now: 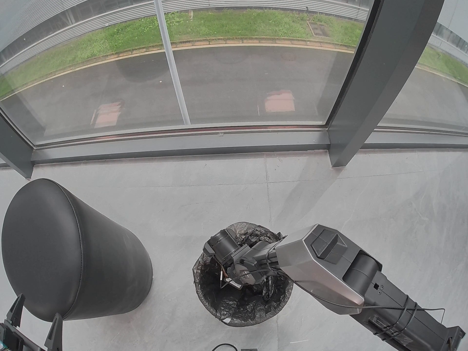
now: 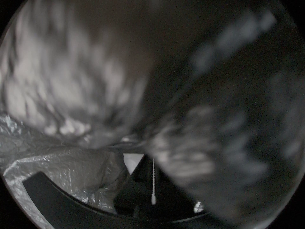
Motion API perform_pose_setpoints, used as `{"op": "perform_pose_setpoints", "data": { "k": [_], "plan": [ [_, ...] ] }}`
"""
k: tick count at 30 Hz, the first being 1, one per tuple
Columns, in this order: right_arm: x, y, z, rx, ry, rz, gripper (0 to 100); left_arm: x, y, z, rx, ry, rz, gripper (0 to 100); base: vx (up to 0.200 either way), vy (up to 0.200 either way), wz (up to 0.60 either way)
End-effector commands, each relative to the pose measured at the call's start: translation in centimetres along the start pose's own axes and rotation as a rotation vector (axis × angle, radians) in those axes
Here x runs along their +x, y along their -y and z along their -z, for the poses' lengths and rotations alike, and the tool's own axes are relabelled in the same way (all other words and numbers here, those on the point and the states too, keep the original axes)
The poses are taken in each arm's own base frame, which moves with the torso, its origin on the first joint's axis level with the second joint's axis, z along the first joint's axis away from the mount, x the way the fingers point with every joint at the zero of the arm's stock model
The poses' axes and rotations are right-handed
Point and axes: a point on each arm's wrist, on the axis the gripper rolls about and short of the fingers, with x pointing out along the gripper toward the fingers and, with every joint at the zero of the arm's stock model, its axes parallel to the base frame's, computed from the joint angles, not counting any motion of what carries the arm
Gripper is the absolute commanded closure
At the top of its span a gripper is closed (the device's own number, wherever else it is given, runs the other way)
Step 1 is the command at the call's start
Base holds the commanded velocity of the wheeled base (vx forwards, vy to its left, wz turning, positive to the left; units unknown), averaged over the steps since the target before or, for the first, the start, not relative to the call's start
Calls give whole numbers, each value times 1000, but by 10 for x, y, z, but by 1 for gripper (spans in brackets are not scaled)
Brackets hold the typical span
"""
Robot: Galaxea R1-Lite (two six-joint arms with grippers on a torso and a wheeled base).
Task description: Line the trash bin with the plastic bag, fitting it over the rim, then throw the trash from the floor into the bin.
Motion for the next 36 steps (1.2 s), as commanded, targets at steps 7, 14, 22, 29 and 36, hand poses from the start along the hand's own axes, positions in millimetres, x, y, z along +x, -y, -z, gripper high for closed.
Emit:
{"op": "perform_pose_setpoints", "data": {
  "k": [7,14,22,29,36],
  "plan": [
    [-45,8,-24,-5,64,23,100,0,0,5,0,-2,0,0,0,0,0],
    [-65,8,-33,-22,82,38,100,0,0,5,0,-2,0,0,0,0,0],
    [-98,11,-21,-126,-97,32,100,0,0,5,0,-4,-1,0,0,0,0],
    [-97,10,-5,-152,-235,25,100,0,0,5,0,-2,0,0,0,0,0],
    [-67,-4,7,-126,-271,20,100,0,0,5,0,-2,0,0,0,0,0]
  ]
}}
